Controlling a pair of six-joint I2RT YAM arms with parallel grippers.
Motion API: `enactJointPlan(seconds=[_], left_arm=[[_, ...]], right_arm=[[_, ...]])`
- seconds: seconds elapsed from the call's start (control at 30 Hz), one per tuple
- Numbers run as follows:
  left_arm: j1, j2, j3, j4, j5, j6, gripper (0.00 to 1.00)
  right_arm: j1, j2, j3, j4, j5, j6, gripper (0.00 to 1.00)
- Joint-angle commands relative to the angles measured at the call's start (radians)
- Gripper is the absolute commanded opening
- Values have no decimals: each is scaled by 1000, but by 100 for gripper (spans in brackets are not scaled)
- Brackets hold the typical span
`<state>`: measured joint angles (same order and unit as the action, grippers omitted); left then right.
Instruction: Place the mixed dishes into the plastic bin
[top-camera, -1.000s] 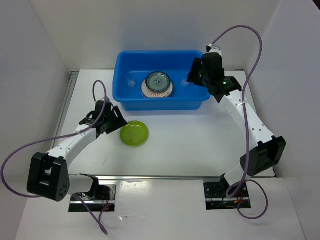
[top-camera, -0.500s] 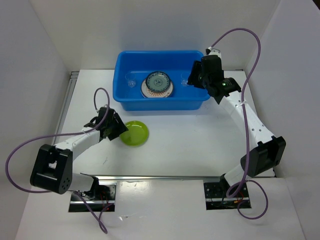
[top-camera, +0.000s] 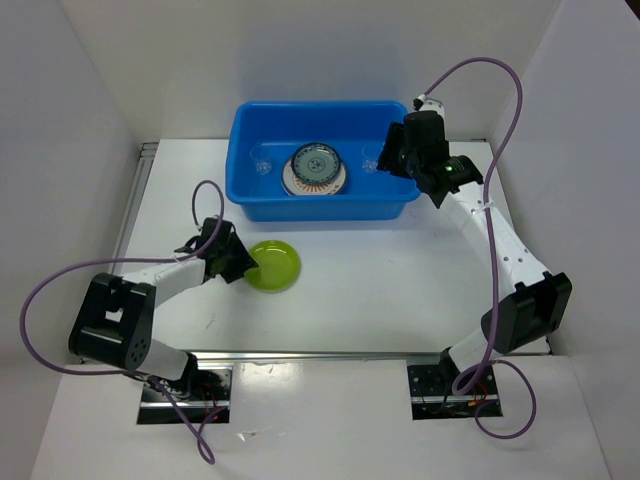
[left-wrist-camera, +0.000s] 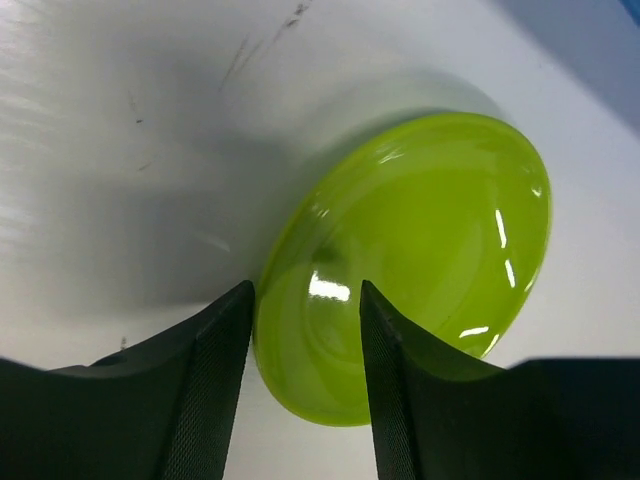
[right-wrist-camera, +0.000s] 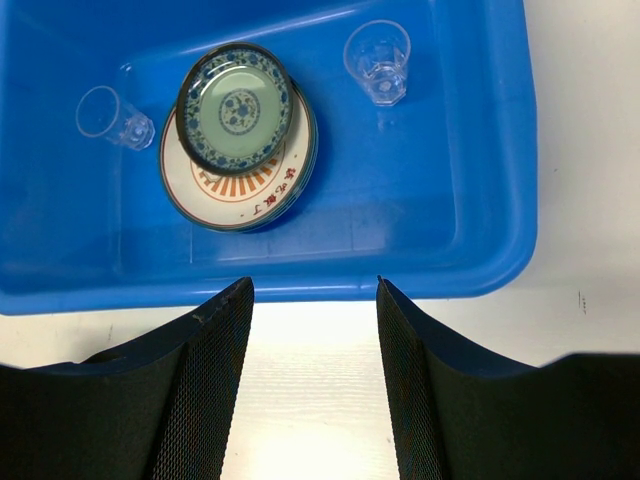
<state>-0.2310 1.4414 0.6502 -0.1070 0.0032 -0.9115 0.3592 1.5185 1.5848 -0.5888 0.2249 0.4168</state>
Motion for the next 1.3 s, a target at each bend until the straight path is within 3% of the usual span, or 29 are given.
enactJointPlan(seconds=[0.0, 0.17, 0.33, 0.47, 0.7, 0.87, 1.13, 1.27], left_arm=[[1, 39, -15, 41, 27, -27, 55], [1, 28, -34, 64, 9, -61, 42], [1, -7, -43, 73, -25, -81, 15], [1, -50, -43, 73, -25, -81, 0], [-30, -148, 75, -32, -14, -32, 0], [-50, -161, 175, -101, 107, 22, 0], [-183, -98, 409, -159, 352, 102, 0], [-183, -40, 606, -125, 325, 92, 0]], right_arm=[[-8, -23, 14, 7, 13, -23, 58], [-8, -14, 33, 7, 13, -32, 58], [-8, -14, 43, 7, 22, -32, 59], [-8, -14, 43, 7, 22, -32, 59], [-8, -4, 43, 17, 13, -32, 59], [-8, -4, 43, 17, 13, -32, 59], [-8, -14, 52, 26, 24, -32, 59], [-17, -23, 52, 26, 24, -23, 59]])
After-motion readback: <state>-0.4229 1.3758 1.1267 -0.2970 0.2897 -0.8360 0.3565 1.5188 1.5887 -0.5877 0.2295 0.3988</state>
